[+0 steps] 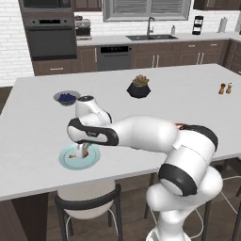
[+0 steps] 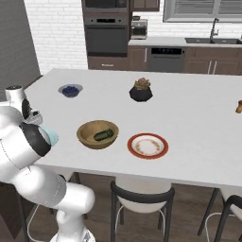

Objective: Pick the chicken drumstick and cucumber from their plates and place them in the bowl. Then put the bowl in the fridge.

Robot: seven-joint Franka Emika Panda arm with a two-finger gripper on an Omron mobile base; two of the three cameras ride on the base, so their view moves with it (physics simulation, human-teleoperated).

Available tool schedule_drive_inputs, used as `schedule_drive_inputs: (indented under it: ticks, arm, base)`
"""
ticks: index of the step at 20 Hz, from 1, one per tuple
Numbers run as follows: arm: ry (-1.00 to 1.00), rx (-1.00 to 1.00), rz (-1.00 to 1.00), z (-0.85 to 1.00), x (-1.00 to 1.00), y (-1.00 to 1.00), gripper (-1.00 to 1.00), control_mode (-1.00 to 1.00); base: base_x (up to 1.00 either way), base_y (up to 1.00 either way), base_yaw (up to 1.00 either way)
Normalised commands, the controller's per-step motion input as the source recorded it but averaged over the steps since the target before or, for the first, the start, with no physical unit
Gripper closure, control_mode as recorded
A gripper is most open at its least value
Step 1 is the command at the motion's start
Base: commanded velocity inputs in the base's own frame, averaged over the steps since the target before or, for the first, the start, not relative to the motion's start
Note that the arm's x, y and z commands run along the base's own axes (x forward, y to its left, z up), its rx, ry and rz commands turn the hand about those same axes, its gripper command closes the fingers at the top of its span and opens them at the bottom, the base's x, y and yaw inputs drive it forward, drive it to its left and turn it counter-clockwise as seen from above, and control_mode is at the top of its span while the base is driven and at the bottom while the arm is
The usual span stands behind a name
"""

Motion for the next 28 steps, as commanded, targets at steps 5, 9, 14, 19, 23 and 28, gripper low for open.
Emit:
schedule_drive_inputs:
  ticks: [5, 9, 14, 19, 23, 28]
  arm:
    - [0.01, 0.0, 0.13, -0.33, 0.43, 0.0, -1.0, -1.0]
    - [0.03, -0.01, 0.01, -0.24, 0.29, 0.17, -1.0, -1.0]
    - [0.0, -0.01, 0.0, -0.29, 0.3, 0.14, -1.0, -1.0]
    - [0.0, 0.0, 0.03, -0.22, 0.34, 0.0, -1.0, -1.0]
    - [0.0, 0.0, 0.03, -0.2, 0.24, 0.02, -1.0, -1.0]
    - [0.0, 0.0, 0.04, -0.25, 0.16, 0.01, -1.0, -1.0]
  base:
    - [0.0, 0.0, 0.0]
    - [0.0, 0.0, 0.0]
    - [0.0, 0.0, 0.0]
    - [0.0, 0.0, 0.0]
    - [0.0, 0.0, 0.0]
    - [0.0, 0.0, 0.0]
